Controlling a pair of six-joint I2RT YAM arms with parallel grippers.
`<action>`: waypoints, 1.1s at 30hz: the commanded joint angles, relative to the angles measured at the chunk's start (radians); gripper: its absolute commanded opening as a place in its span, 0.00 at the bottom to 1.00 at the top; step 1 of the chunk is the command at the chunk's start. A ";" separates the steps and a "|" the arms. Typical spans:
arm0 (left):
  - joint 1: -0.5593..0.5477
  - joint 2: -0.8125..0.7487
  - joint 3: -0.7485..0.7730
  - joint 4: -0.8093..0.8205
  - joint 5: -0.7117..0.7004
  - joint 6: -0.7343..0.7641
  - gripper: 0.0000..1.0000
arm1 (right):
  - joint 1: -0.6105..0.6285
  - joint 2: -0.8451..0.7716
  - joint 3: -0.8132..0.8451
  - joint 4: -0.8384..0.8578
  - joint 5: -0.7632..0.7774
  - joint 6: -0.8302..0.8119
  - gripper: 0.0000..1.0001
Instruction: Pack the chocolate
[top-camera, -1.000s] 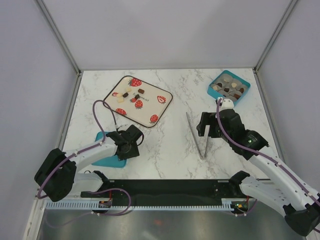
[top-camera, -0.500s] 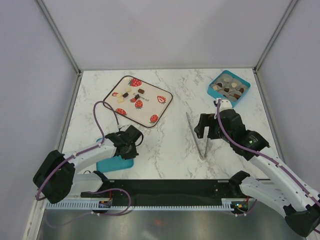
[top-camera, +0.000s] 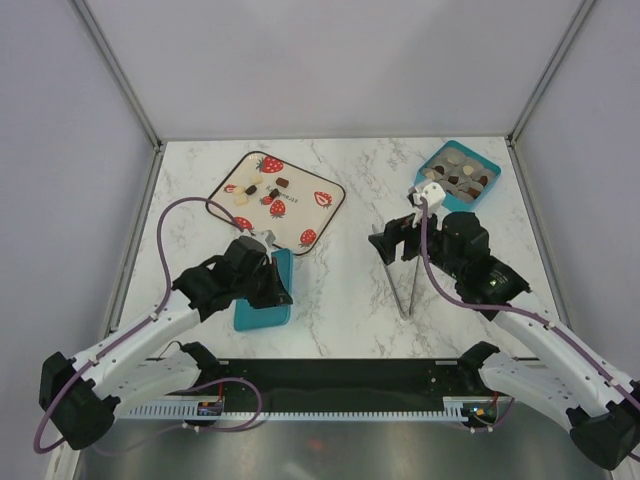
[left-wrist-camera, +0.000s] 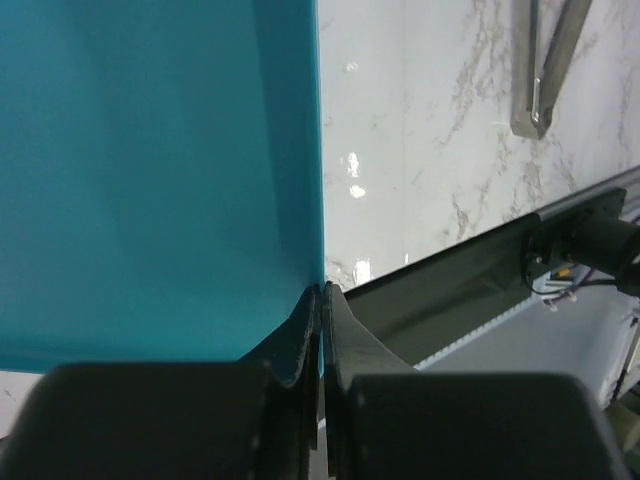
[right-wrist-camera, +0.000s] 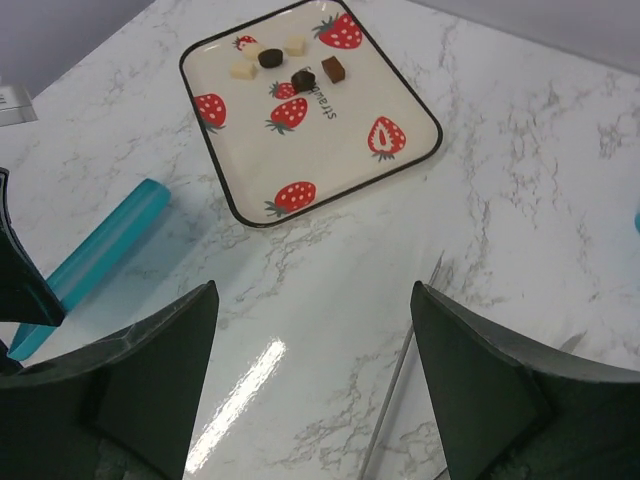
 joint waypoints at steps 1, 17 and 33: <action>-0.007 -0.032 0.034 -0.026 0.110 0.064 0.02 | 0.022 -0.002 -0.034 0.279 -0.085 -0.140 0.86; -0.007 -0.098 0.083 -0.052 0.233 0.136 0.02 | 0.410 0.111 -0.082 0.249 -0.178 -1.064 0.85; -0.007 -0.131 0.086 -0.054 0.304 0.154 0.02 | 0.609 0.390 0.028 0.258 -0.038 -1.380 0.81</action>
